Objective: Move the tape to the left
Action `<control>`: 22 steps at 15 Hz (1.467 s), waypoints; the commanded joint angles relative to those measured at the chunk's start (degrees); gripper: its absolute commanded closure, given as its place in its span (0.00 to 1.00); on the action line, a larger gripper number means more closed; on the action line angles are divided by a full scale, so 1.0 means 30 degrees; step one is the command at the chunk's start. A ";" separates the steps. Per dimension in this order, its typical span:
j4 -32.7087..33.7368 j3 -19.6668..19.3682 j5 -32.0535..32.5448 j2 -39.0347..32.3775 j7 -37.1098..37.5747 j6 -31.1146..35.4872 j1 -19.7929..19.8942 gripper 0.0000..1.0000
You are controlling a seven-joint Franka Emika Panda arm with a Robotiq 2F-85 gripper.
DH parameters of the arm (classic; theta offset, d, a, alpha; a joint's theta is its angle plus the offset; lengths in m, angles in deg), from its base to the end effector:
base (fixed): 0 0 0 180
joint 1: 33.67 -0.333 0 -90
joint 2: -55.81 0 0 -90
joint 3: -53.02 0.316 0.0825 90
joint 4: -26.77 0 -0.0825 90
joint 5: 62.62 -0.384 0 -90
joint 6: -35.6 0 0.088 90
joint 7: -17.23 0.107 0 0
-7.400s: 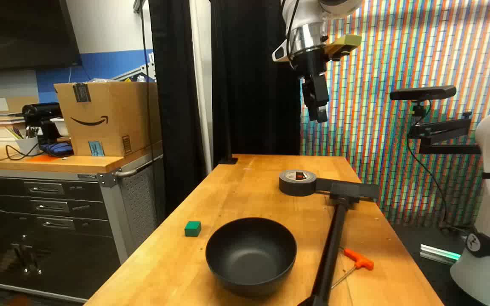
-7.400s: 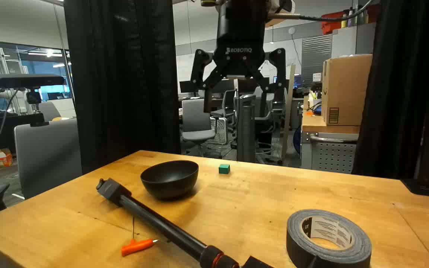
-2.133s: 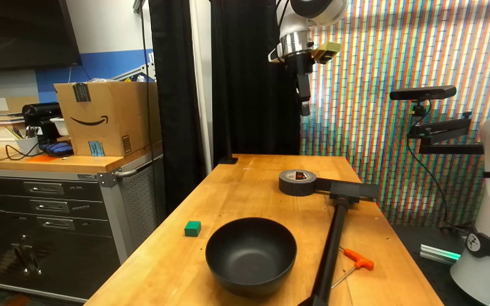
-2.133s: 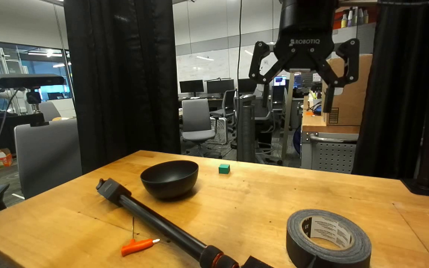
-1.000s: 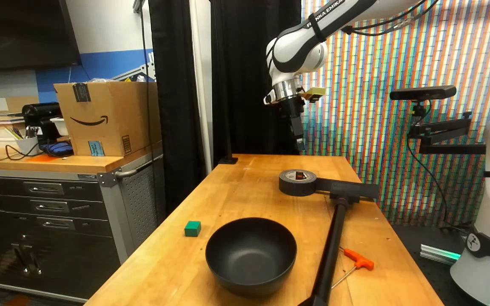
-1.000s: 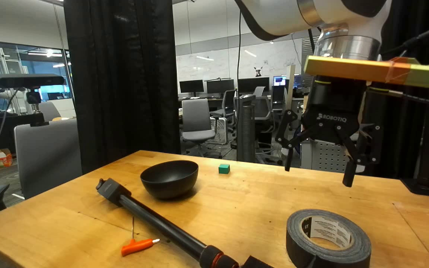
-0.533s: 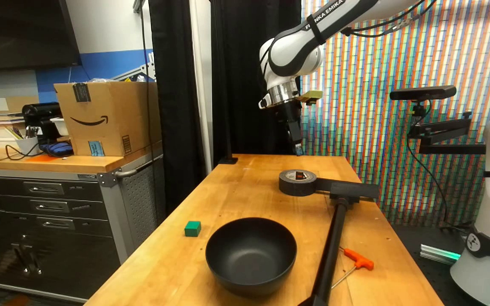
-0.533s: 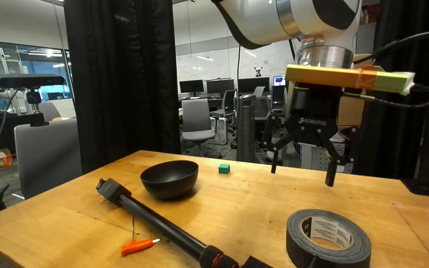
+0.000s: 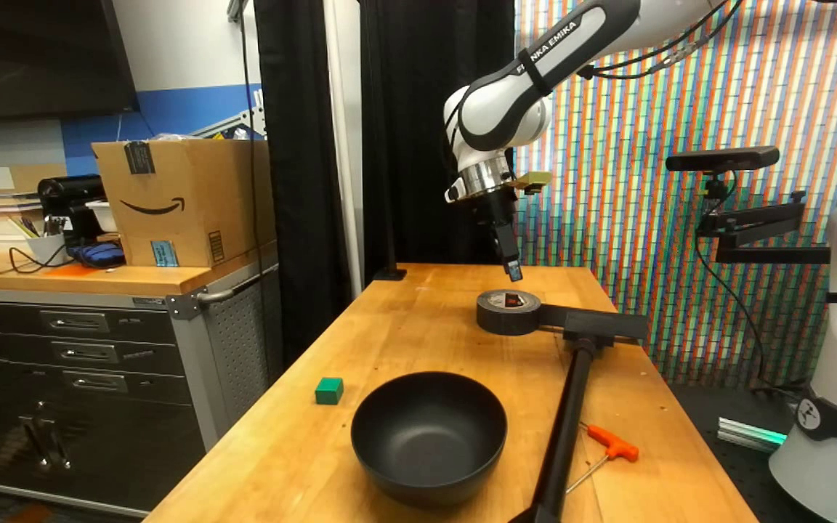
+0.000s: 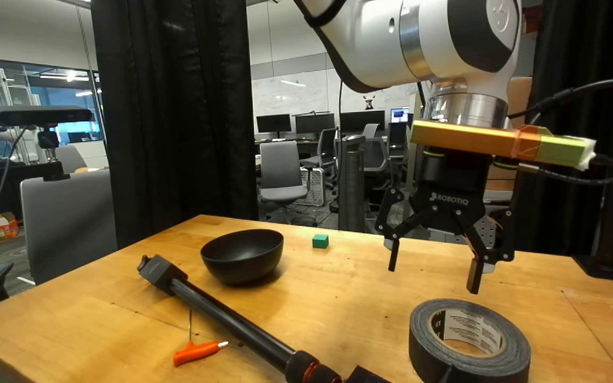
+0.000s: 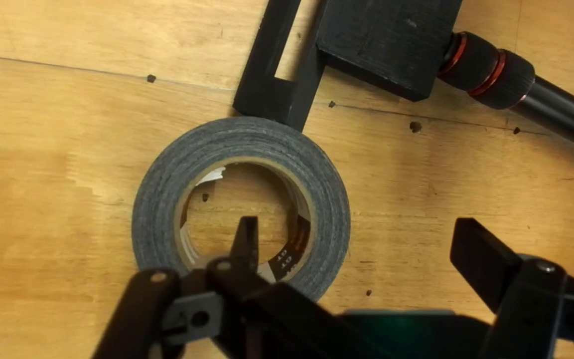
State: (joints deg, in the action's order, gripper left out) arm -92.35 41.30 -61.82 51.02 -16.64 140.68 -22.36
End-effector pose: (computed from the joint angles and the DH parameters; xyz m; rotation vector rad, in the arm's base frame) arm 0.4803 -0.2044 0.3665 -2.9643 -0.2869 0.4532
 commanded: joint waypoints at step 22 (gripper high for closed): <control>0.0567 0.1229 -0.0312 -0.2688 -0.0371 0.0378 0.0307 0.00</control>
State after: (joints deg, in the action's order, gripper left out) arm -92.00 44.38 -61.86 43.54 -16.73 141.85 -22.32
